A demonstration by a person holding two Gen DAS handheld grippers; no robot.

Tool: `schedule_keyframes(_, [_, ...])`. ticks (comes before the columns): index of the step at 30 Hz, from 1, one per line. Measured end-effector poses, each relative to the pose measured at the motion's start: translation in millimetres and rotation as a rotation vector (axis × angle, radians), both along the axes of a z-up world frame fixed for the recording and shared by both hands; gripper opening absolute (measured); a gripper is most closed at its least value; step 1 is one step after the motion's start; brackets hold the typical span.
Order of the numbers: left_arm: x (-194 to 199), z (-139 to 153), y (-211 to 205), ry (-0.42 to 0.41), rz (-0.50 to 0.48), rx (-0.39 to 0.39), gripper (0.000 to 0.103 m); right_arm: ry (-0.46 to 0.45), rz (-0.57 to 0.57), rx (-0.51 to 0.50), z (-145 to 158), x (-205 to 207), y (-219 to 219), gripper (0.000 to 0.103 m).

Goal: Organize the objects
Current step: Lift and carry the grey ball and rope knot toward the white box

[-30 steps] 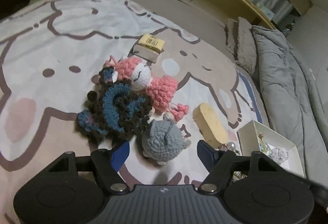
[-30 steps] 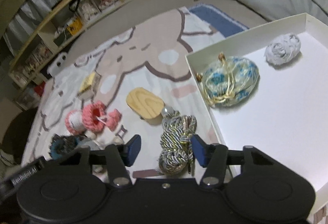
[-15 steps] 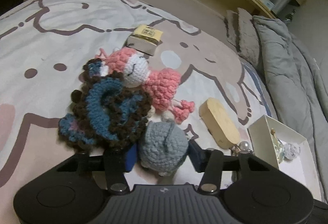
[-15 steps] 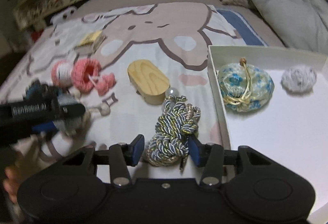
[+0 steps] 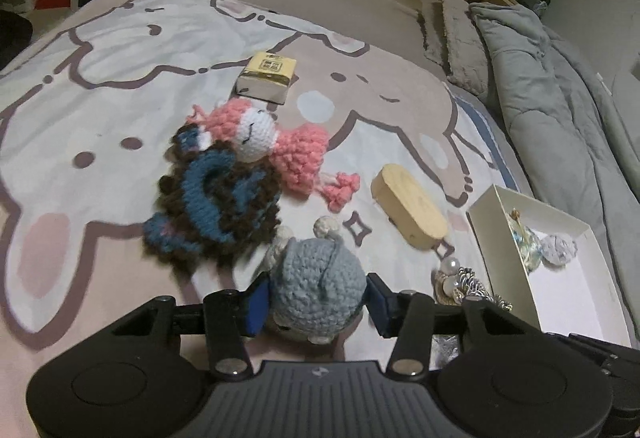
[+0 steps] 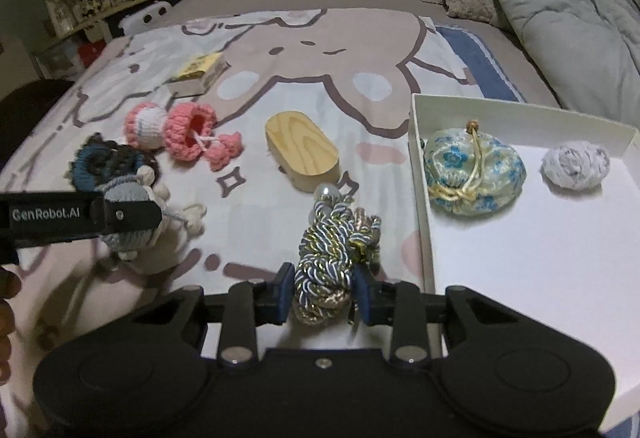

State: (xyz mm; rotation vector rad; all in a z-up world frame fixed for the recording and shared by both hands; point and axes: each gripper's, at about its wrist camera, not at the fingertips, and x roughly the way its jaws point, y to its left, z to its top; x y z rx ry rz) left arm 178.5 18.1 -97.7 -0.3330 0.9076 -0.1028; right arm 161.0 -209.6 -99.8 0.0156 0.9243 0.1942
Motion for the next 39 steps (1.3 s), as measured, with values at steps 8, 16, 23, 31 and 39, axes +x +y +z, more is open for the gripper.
schedule_keyframes(8, [-21.2,-1.8,1.5,0.071,-0.006,0.008,0.051,0.112,0.072,0.065,2.4,-33.4,-0.8,0.031])
schedule_keyframes(16, [-21.1,-13.4,-3.0,0.111,-0.007,0.042,0.051,0.153,-0.074,0.098,-8.5,-25.8,-10.0,0.053])
schedule_keyframes(23, [-21.5,-13.3,-3.3,0.110,-0.003,0.048,0.051,0.137,-0.025,0.020,-13.4,-22.5,3.9,0.057])
schedule_keyframes(31, [-23.0,-13.0,-5.8,0.104,-0.006,0.063,0.051,0.185,0.028,-0.007,-26.3,-19.1,22.1,0.040])
schedule_keyframes(39, [-25.1,-3.1,-7.6,0.057,-0.012,0.075,0.050,0.102,0.062,0.041,-2.5,-24.3,15.9,0.038])
